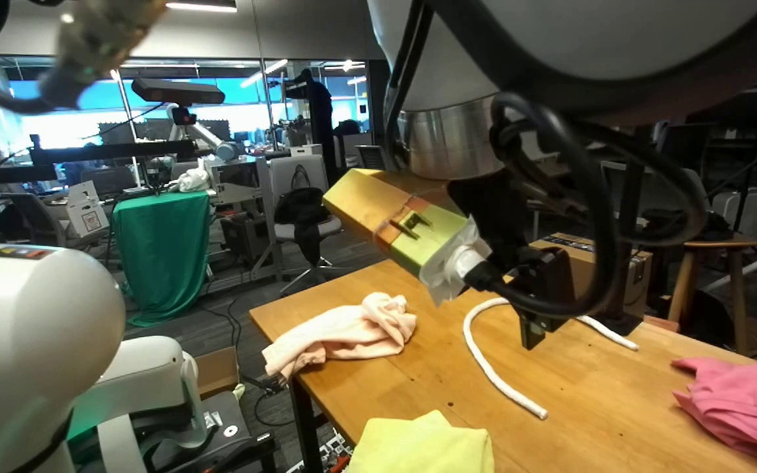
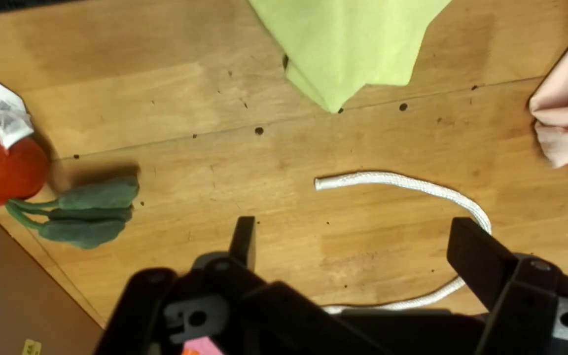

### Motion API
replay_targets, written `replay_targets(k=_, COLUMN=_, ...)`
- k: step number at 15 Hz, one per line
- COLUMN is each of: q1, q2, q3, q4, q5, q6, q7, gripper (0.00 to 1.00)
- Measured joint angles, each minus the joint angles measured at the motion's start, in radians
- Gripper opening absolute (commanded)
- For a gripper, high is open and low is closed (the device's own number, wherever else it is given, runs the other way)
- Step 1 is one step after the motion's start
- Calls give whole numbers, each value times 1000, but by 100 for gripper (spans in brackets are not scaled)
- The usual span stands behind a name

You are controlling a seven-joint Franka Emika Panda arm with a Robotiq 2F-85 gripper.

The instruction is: Spread the cloths and the objects across the table

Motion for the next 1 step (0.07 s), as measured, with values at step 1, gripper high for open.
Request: replay_targets(k=1, q1=5, q2=-3, q3=-28, q4=-10, q5=44, q6=3, q7=-62, gripper=100)
